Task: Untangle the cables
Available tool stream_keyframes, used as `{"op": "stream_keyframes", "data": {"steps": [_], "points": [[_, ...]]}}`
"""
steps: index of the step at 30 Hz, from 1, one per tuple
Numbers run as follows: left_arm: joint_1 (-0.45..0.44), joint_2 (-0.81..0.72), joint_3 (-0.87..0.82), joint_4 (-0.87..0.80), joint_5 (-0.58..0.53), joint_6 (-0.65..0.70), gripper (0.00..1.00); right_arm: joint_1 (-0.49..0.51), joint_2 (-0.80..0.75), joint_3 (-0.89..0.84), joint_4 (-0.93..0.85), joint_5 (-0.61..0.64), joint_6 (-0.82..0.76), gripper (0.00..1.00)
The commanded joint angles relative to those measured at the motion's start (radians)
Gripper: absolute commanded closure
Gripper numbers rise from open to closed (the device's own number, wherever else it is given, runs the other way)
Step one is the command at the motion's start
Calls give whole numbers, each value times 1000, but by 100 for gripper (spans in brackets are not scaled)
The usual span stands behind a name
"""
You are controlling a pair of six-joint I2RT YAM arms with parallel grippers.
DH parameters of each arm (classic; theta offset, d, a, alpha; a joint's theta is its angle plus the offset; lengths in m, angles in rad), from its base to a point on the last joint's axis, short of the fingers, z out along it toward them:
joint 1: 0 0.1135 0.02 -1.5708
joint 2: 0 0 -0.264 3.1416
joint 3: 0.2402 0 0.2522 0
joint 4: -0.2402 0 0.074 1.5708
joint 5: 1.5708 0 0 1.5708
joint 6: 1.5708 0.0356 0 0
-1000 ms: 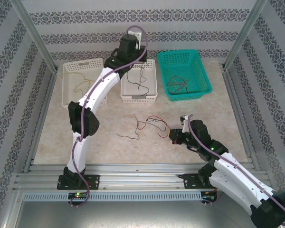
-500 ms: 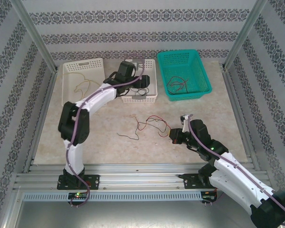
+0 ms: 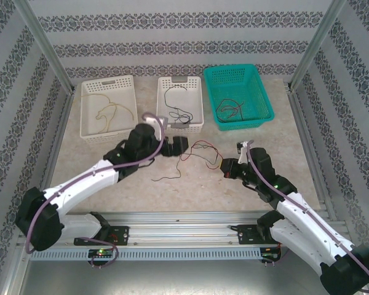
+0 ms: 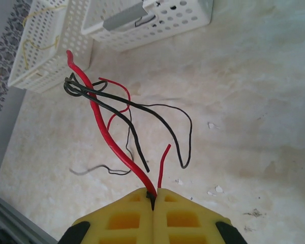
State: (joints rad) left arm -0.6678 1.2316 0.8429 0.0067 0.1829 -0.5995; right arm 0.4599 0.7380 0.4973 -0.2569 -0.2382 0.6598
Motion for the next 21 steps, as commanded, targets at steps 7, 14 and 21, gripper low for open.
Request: {"op": "stream_keyframes", "data": {"steps": [7, 14, 21], "points": [[-151, -5, -191, 23, -141, 51, 2, -17, 11, 68, 22, -53, 47, 100], [-182, 122, -196, 39, -228, 114, 2, -17, -18, 85, -10, -69, 56, 100], [-185, 250, -205, 144, -344, 124, 2, -17, -69, 99, -24, -111, 104, 100]]}}
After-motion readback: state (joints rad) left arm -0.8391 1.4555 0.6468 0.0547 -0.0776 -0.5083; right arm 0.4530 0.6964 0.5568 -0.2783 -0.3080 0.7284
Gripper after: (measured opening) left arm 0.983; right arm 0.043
